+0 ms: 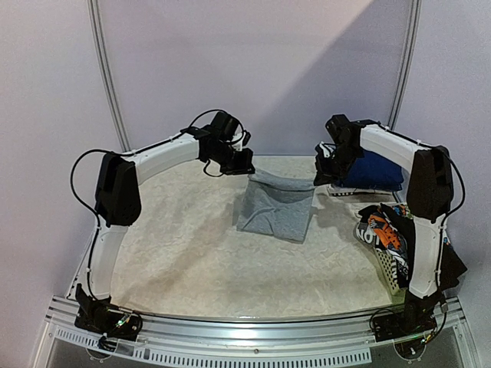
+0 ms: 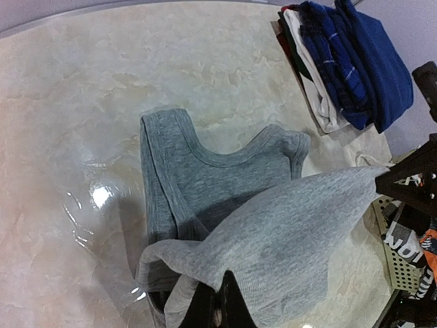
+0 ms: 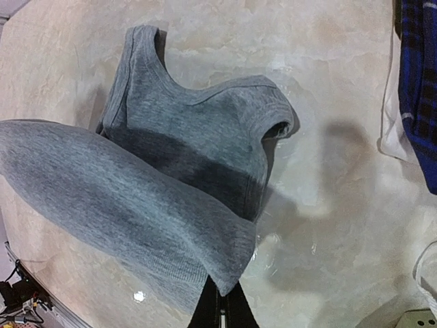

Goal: Fold and stack the mixed laundry pile
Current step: Fold the 2/3-rectangle-folded tank top at the center of the board.

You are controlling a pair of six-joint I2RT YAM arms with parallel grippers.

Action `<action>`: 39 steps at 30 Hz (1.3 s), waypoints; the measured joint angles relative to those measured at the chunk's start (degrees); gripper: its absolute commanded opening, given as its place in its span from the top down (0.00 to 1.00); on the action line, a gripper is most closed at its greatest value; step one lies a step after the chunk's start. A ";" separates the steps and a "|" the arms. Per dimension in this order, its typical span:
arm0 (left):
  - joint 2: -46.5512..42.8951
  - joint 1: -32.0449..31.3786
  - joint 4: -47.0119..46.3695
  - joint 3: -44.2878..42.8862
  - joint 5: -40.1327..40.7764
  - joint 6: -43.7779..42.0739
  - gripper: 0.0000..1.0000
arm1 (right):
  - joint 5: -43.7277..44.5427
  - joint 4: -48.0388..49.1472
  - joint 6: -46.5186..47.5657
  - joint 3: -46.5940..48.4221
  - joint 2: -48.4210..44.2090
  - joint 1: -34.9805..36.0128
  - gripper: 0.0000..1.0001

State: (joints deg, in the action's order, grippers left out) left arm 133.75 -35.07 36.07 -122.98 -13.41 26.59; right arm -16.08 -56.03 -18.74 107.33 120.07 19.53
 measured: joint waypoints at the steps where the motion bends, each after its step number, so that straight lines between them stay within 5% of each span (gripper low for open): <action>1: 0.59 0.15 -0.44 -0.33 -0.52 0.02 1.00 | -0.24 -0.09 0.07 0.76 0.50 -0.15 1.00; 14: 10.40 3.58 -7.13 -4.31 -7.08 3.45 0.94 | -3.61 0.17 0.33 7.52 10.56 -2.08 0.94; 17: 12.79 4.42 -8.41 -5.75 -7.87 4.20 0.83 | -4.24 0.37 -0.02 10.16 13.38 -2.73 0.83; 22: 16.61 6.25 -11.02 -8.87 -9.60 5.49 0.49 | -5.29 0.83 -1.38 15.96 17.29 -3.82 0.61; 27: 17.20 8.92 -11.67 -9.29 -10.14 5.11 0.33 | -6.47 0.96 -2.62 21.81 19.43 -4.46 0.40; 33: 10.40 11.43 -12.26 -0.15 -6.82 2.91 0.32 | -6.88 2.36 -3.41 22.21 17.38 -4.52 0.36; 39: -5.27 10.40 -14.32 17.64 -2.91 -0.33 0.43 | -5.42 7.50 -1.86 10.40 6.93 -2.03 0.41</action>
State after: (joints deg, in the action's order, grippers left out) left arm 128.49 -24.67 21.76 -105.34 -16.32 26.26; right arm -21.50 -48.53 -20.60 117.73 127.00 17.50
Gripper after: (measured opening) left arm 0.616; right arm 0.628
